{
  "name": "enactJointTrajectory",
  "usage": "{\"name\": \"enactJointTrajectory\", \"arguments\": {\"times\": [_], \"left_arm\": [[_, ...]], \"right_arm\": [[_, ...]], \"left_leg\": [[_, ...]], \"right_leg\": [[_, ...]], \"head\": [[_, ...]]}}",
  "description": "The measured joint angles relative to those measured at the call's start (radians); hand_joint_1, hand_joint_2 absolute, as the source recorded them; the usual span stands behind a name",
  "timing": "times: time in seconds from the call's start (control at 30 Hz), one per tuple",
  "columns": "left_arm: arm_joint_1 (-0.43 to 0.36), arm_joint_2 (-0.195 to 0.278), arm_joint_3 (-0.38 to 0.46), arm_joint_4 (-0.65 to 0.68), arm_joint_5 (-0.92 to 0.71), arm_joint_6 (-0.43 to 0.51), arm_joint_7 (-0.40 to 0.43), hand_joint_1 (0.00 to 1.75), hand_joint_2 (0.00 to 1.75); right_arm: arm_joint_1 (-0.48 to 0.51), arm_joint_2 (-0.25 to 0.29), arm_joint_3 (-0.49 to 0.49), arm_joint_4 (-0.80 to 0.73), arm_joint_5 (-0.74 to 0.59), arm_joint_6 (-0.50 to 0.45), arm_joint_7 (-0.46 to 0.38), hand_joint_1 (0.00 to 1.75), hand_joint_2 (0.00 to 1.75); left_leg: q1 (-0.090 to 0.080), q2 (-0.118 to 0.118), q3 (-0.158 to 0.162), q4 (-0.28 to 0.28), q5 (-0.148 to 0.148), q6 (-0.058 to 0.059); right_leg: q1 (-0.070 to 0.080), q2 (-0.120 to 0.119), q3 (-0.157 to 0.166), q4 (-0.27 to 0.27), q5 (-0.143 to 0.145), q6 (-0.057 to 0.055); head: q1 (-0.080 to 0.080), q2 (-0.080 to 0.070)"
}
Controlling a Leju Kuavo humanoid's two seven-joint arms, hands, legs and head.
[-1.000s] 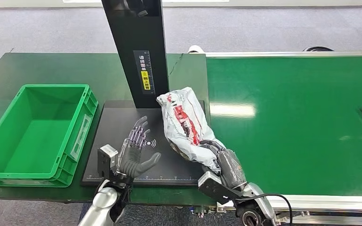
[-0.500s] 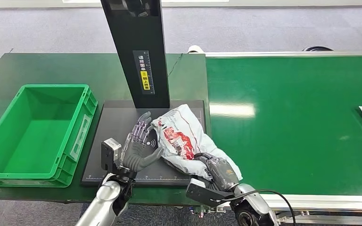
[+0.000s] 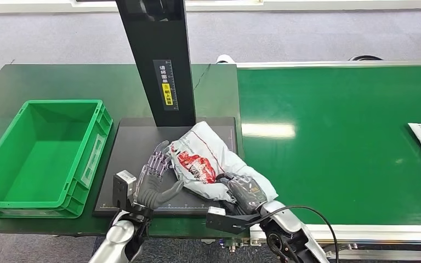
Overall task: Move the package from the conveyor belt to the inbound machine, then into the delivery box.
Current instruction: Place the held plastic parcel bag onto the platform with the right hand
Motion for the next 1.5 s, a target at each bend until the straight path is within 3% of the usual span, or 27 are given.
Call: {"name": "enactJointTrajectory", "arguments": {"times": [0.2, 0.43, 0.47, 0.57, 0.6, 0.8, 1.03, 1.33, 1.5], "left_arm": [[0.008, 0.001, 0.001, -0.012, -0.009, -0.006, 0.006, 0.00, 1.75], [0.020, -0.001, 0.002, -0.030, -0.024, 0.003, 0.020, 0.00, 1.75], [0.025, -0.001, 0.003, -0.035, -0.027, 0.006, 0.020, 0.00, 1.75], [0.039, 0.000, 0.011, -0.051, -0.030, 0.010, 0.020, 0.00, 1.75], [0.045, 0.000, 0.014, -0.057, -0.031, 0.011, 0.020, 0.00, 1.75], [0.082, 0.001, 0.031, -0.090, -0.033, 0.014, 0.019, 0.00, 1.75], [0.106, 0.003, 0.047, -0.113, -0.041, 0.013, 0.014, 0.00, 1.75], [0.110, 0.003, 0.055, -0.132, -0.041, 0.012, 0.013, 0.00, 1.75], [0.113, 0.003, 0.057, -0.144, -0.071, 0.026, 0.014, 0.00, 1.75]], "right_arm": [[-0.085, -0.005, 0.082, 0.041, -0.049, 0.120, -0.086, 1.75, 1.75], [-0.173, -0.019, 0.159, 0.088, -0.157, 0.173, -0.124, 1.75, 1.75], [-0.187, -0.021, 0.169, 0.095, -0.173, 0.176, -0.125, 1.44, 1.75], [-0.214, -0.026, 0.191, 0.112, -0.187, 0.150, -0.116, 0.14, 1.75], [-0.220, -0.027, 0.196, 0.117, -0.183, 0.119, -0.111, 0.00, 1.75], [-0.216, -0.037, 0.195, 0.121, -0.163, -0.101, -0.127, 0.00, 1.75], [-0.140, -0.049, 0.116, 0.035, -0.164, -0.225, -0.187, 0.00, 1.75], [-0.072, -0.045, 0.016, -0.058, -0.222, -0.226, -0.234, 0.00, 1.75], [-0.021, -0.022, -0.049, -0.107, -0.415, -0.126, -0.311, 0.00, 1.75]], "left_leg": [[0.000, 0.000, -0.001, 0.000, 0.000, 0.000], [0.000, -0.002, -0.004, 0.000, 0.000, 0.000], [0.000, -0.002, -0.004, 0.000, 0.000, 0.000], [0.000, -0.004, -0.005, 0.000, 0.001, 0.000], [0.000, -0.004, -0.005, 0.000, 0.001, 0.000], [0.000, -0.005, -0.006, 0.001, 0.000, 0.000], [0.000, -0.006, -0.008, 0.001, 0.000, 0.000], [0.000, -0.006, -0.008, 0.001, 0.000, 0.000], [0.000, -0.006, -0.009, 0.001, 0.000, 0.000]], "right_leg": [[0.000, 0.000, -0.001, 0.000, 0.001, 0.000], [0.000, -0.001, -0.003, 0.000, 0.001, 0.000], [0.000, -0.001, -0.004, 0.000, 0.001, 0.000], [0.000, -0.002, -0.004, 0.000, 0.001, 0.000], [0.000, -0.002, -0.004, 0.000, 0.001, 0.000], [0.000, -0.003, -0.005, 0.000, 0.000, 0.001], [0.000, -0.004, -0.007, 0.000, 0.000, 0.001], [0.000, -0.004, -0.007, 0.000, 0.000, 0.001], [0.000, -0.004, -0.007, 0.000, 0.000, 0.001]], "head": [[0.000, 0.000], [0.000, 0.000], [0.000, 0.000], [0.000, 0.000], [0.000, 0.000], [0.000, 0.000], [0.000, 0.000], [0.000, 0.000], [0.000, 0.000]]}}
